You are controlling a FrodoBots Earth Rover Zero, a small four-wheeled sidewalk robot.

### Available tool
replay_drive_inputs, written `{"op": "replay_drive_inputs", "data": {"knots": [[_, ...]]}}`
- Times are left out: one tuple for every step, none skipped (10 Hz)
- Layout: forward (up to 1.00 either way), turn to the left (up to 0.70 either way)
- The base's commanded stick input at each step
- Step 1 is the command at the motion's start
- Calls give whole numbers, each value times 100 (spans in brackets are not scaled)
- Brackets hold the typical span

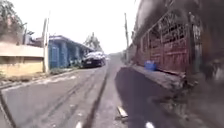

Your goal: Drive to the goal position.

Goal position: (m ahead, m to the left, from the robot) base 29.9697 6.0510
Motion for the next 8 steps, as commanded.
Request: {"op": "replay_drive_inputs", "data": {"knots": [[100,0],[100,0],[100,0],[100,0],[100,0],[100,0],[100,0],[100,0]]}}
